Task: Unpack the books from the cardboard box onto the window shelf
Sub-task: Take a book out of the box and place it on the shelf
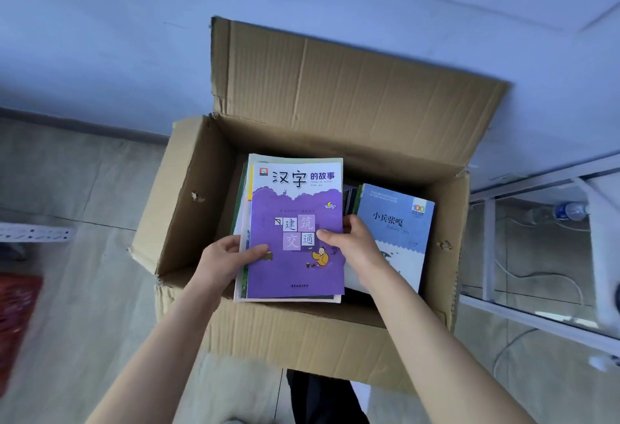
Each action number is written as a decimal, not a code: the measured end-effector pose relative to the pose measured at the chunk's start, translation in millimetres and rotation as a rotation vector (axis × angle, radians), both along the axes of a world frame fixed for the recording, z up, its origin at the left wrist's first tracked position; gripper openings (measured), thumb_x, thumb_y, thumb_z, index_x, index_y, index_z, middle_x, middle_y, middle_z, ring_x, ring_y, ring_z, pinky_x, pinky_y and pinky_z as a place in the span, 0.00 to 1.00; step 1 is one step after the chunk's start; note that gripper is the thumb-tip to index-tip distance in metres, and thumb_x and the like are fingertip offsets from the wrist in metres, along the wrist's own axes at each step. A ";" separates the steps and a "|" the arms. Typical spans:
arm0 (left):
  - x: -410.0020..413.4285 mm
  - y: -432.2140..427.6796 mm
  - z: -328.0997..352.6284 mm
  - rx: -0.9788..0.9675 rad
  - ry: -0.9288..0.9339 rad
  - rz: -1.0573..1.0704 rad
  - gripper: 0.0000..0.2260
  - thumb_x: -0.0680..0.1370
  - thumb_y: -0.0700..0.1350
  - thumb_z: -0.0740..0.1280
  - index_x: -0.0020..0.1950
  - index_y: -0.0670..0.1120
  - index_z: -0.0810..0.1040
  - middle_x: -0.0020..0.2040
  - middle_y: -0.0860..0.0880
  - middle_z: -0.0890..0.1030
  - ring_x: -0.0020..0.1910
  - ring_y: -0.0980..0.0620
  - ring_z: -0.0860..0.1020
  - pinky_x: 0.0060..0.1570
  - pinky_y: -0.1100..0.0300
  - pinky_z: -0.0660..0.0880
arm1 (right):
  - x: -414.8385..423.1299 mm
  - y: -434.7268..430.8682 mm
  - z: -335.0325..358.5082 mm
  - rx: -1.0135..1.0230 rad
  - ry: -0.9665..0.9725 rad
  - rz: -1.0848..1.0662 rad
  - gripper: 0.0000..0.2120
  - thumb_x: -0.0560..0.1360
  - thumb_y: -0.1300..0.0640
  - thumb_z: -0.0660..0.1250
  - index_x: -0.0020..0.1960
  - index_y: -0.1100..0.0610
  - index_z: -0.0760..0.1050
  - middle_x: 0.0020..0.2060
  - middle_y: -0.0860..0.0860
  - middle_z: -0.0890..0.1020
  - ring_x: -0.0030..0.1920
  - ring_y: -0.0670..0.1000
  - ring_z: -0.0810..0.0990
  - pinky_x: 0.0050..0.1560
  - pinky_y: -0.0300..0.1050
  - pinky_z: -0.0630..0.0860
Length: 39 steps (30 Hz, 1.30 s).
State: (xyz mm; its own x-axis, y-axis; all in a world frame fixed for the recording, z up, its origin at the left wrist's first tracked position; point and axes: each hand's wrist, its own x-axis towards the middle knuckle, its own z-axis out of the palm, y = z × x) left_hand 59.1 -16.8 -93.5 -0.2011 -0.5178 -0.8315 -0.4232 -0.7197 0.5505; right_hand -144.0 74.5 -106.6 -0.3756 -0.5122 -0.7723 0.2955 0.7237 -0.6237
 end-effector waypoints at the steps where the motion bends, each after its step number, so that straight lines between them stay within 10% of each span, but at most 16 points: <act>1: 4.4 1.7 14.1 -0.035 0.004 0.005 0.19 0.66 0.47 0.78 0.53 0.42 0.79 0.46 0.46 0.86 0.42 0.48 0.85 0.35 0.59 0.80 | 1.5 0.5 14.8 -0.025 -0.005 0.019 0.15 0.70 0.57 0.74 0.51 0.55 0.70 0.47 0.49 0.82 0.41 0.44 0.83 0.33 0.37 0.77; 14: 223.8 58.1 290.4 -0.516 0.163 0.431 0.15 0.66 0.45 0.78 0.50 0.44 0.82 0.47 0.46 0.86 0.45 0.47 0.84 0.49 0.53 0.79 | 189.5 -47.2 319.9 -0.526 0.069 0.457 0.17 0.67 0.61 0.76 0.50 0.55 0.72 0.49 0.52 0.82 0.43 0.49 0.83 0.42 0.42 0.80; 19: 363.1 116.5 407.0 -0.703 0.136 0.687 0.14 0.63 0.44 0.78 0.45 0.44 0.82 0.44 0.44 0.86 0.37 0.51 0.85 0.35 0.61 0.80 | 340.9 -42.6 437.6 -0.711 0.016 0.671 0.17 0.66 0.65 0.76 0.47 0.57 0.70 0.53 0.62 0.82 0.51 0.62 0.82 0.55 0.58 0.78; 23: 461.2 161.9 481.4 -0.884 0.042 0.838 0.11 0.67 0.41 0.77 0.47 0.43 0.81 0.44 0.46 0.86 0.35 0.56 0.84 0.32 0.67 0.78 | 455.4 -33.8 512.7 -0.865 -0.076 0.827 0.16 0.66 0.67 0.75 0.45 0.55 0.71 0.47 0.55 0.83 0.41 0.52 0.83 0.44 0.47 0.81; 31: 579.5 180.0 550.7 -1.097 -0.016 1.040 0.13 0.67 0.38 0.76 0.51 0.41 0.82 0.46 0.43 0.85 0.36 0.54 0.83 0.34 0.66 0.78 | 608.3 -64.5 583.3 -1.038 -0.241 0.998 0.16 0.66 0.72 0.73 0.45 0.57 0.71 0.42 0.54 0.82 0.32 0.47 0.83 0.30 0.38 0.79; 35: 635.3 122.1 558.0 -1.149 -0.096 1.093 0.12 0.67 0.39 0.77 0.49 0.43 0.82 0.48 0.45 0.85 0.45 0.49 0.84 0.45 0.59 0.79 | 669.7 -133.7 589.6 -1.113 -0.295 1.080 0.15 0.67 0.70 0.73 0.46 0.56 0.72 0.44 0.54 0.83 0.39 0.51 0.83 0.41 0.46 0.82; 39: 664.7 78.8 560.7 -1.220 -0.122 1.062 0.14 0.65 0.38 0.78 0.48 0.43 0.81 0.45 0.50 0.86 0.41 0.57 0.84 0.34 0.69 0.76 | 699.3 -184.3 599.6 -1.208 -0.301 1.140 0.18 0.66 0.73 0.72 0.51 0.59 0.72 0.46 0.56 0.82 0.43 0.52 0.82 0.44 0.48 0.82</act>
State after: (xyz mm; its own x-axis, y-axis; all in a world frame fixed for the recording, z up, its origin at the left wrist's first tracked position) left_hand 723.7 62.1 467.2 0.6912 -0.7016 0.1731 -0.1288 0.1161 0.9849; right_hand 555.2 -109.9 493.1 0.6533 -0.7088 0.2662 0.1997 -0.1779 -0.9636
